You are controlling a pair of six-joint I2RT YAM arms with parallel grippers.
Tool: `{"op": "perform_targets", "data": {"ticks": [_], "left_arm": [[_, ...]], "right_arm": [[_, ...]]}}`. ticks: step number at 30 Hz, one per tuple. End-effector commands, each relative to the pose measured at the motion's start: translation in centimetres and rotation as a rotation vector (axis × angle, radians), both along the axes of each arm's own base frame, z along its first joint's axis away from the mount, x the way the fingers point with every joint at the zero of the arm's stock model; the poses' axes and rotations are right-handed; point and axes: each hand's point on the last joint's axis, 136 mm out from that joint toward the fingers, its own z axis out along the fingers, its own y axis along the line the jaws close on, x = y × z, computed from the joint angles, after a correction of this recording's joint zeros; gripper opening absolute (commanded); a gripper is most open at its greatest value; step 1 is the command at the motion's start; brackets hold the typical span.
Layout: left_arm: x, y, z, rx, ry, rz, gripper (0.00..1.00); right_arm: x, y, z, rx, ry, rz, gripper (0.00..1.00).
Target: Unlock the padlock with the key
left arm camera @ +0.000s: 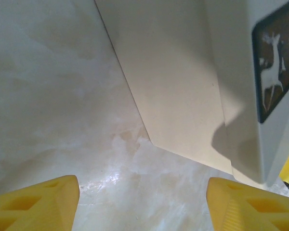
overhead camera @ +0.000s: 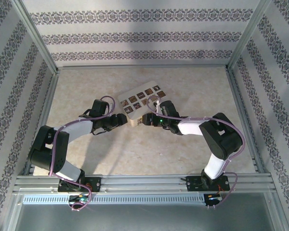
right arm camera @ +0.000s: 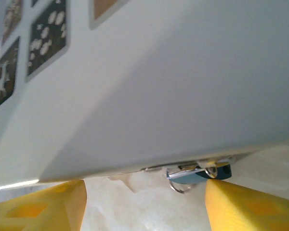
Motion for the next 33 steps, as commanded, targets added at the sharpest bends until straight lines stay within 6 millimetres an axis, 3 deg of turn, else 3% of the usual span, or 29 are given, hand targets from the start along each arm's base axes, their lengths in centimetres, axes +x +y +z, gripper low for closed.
{"op": "perform_targets", "data": {"ticks": [1, 10, 16, 20, 24, 26, 33], "left_arm": [[-0.1, -0.4, 0.3, 0.016, -0.010, -0.026, 0.70], [0.0, -0.3, 0.2, 0.020, -0.010, -0.021, 0.70], [0.1, -0.1, 0.1, 0.029, -0.012, -0.016, 0.70], [0.2, -0.1, 0.2, 0.030, -0.014, -0.018, 0.70], [0.2, 0.0, 0.1, 0.034, -0.011, -0.019, 0.70], [0.3, -0.1, 0.2, 0.032, -0.015, -0.021, 0.70], [0.3, 0.0, -0.4, 0.031, -0.003, -0.026, 0.69]], "right_arm": [[0.6, 1.2, 1.2, 0.030, -0.033, 0.024, 0.66], [0.4, 1.0, 2.0, 0.032, -0.050, 0.022, 0.66], [-1.7, -1.8, 2.2, 0.021, -0.051, 0.008, 0.64], [-2.2, -3.9, 2.2, 0.037, -0.045, -0.004, 0.57], [-1.7, -4.9, 2.3, 0.100, -0.048, -0.019, 0.47], [-1.4, -4.9, 2.6, 0.133, -0.079, -0.015, 0.47], [0.7, -4.7, 3.7, 0.261, -0.176, -0.021, 0.55]]}}
